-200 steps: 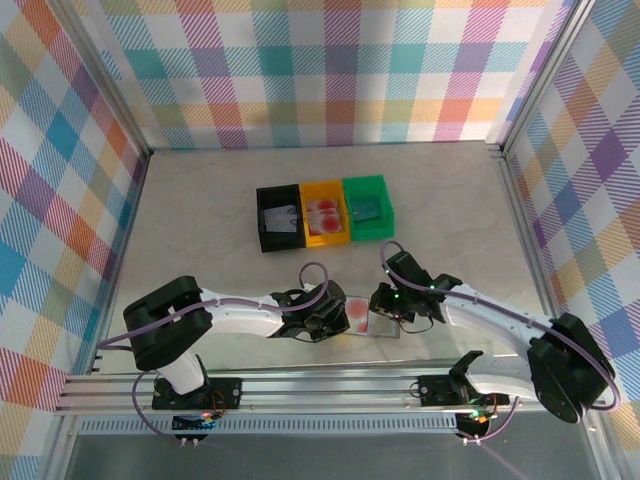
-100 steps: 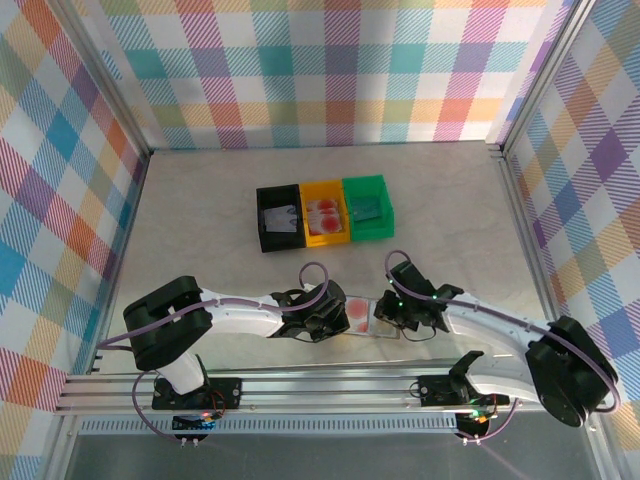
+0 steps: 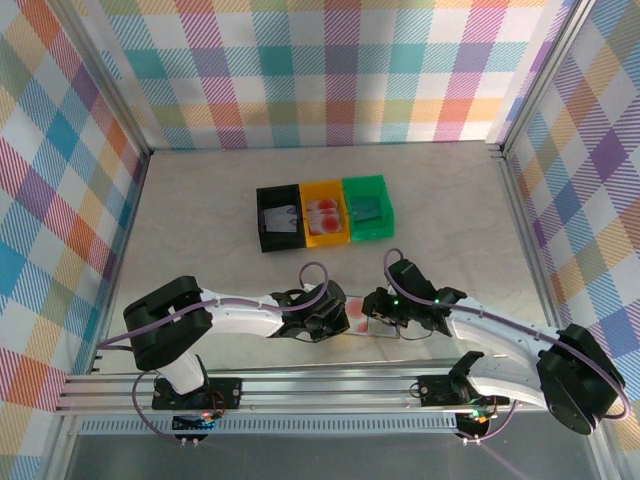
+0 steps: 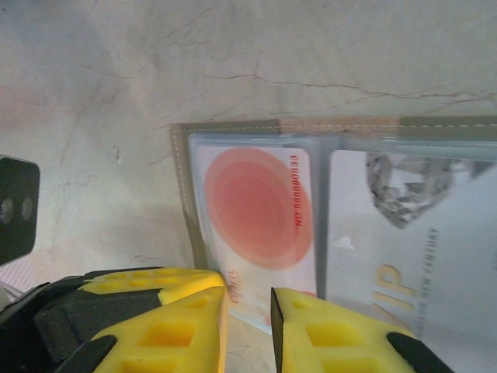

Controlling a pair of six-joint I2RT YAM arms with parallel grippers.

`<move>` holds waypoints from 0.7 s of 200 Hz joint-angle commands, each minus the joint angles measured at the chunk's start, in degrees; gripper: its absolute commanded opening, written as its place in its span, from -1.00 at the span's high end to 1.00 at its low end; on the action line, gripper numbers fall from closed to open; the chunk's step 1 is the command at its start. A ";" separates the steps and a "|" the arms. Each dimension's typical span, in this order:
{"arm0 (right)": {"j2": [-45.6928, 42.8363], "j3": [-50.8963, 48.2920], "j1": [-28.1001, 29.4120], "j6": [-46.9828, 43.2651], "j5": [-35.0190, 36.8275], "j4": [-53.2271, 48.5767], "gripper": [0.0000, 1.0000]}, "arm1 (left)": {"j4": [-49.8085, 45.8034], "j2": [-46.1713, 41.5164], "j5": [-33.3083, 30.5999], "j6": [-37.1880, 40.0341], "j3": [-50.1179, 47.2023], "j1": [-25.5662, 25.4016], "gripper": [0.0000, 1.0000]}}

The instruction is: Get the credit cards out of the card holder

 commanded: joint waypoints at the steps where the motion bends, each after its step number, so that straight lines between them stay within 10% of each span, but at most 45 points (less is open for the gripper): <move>1: 2.48 0.88 0.45 -1.02 -1.89 4.27 0.52 | -10.92 4.56 -1.17 0.29 -2.91 0.43 1.00; 140: 6.70 -2.43 0.45 -1.67 2.80 6.40 0.56 | -10.57 4.13 -1.20 0.08 -3.76 0.47 1.00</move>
